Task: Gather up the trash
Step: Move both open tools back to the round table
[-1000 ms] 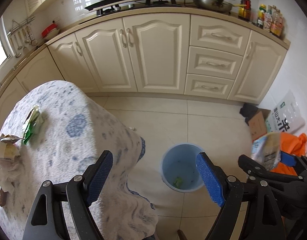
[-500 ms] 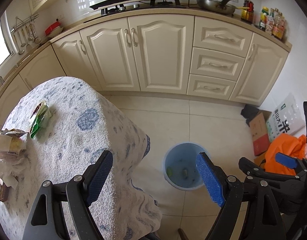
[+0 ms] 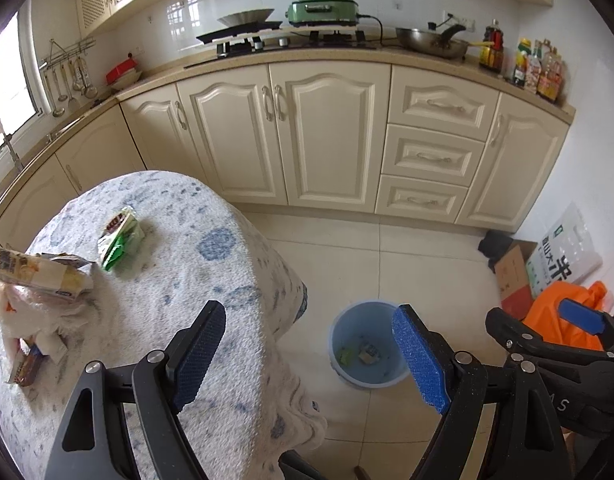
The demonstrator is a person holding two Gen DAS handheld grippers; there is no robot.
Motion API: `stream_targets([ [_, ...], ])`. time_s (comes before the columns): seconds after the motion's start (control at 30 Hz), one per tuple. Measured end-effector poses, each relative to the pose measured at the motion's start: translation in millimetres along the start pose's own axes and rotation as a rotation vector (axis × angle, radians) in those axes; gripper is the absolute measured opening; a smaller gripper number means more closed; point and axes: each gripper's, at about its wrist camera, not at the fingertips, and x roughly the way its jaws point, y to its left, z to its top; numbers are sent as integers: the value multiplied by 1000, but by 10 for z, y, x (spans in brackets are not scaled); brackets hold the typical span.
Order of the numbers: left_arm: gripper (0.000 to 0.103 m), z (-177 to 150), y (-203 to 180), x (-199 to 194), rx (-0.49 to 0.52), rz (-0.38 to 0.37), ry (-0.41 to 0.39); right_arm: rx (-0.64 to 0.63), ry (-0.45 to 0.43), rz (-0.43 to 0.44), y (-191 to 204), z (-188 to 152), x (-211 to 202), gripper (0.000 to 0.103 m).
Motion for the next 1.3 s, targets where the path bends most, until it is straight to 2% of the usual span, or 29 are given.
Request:
stream_targets([
  [0.27, 87, -244, 254, -592, -45, 35, -83, -47, -99, 48, 236, -66, -429, 99],
  [0.43, 91, -493, 489, -1000, -108, 95, -138, -124, -141, 101, 547, -139, -606, 99],
  [0.63, 91, -764, 746, -1408, -202, 196, -180, -216, -175, 198, 968, -247, -794, 99],
  [0.9, 95, -1010, 1052, -1804, -324, 323, -214, -348, -182, 313, 1569, -354, -884, 100],
  [1.0, 95, -1092, 1105, -1920, -357, 349, -220, -391, -176, 352, 1752, -396, -903, 100],
  [1.3, 96, -1278, 1340, -2080, -459, 448, -215, -499, -166, 427, 2279, -516, -935, 100],
])
